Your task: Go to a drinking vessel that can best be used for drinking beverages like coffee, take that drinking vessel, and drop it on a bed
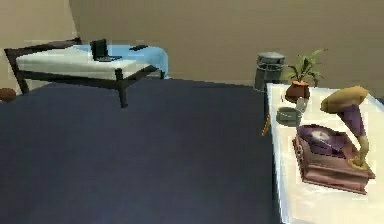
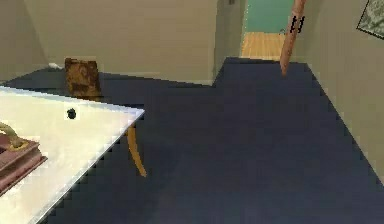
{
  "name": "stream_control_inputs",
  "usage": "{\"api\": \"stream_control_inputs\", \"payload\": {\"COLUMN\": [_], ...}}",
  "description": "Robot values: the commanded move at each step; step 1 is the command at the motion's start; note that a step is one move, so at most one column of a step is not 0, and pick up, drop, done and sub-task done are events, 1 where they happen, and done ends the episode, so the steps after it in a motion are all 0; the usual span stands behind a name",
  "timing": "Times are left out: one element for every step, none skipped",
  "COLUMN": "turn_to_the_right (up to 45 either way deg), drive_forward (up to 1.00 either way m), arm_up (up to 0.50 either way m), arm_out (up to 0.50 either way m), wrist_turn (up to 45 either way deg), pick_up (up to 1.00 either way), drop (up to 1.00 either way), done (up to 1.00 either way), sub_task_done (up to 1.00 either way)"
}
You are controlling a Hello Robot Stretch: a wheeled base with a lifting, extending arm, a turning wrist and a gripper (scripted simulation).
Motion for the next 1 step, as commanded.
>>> {"api": "stream_control_inputs", "payload": {"turn_to_the_right": [0.0], "drive_forward": [0.95], "arm_up": [0.0], "arm_out": [0.0], "wrist_turn": [0.0], "pick_up": [0.0], "drop": [0.0], "done": [0.0], "sub_task_done": [0.0]}}
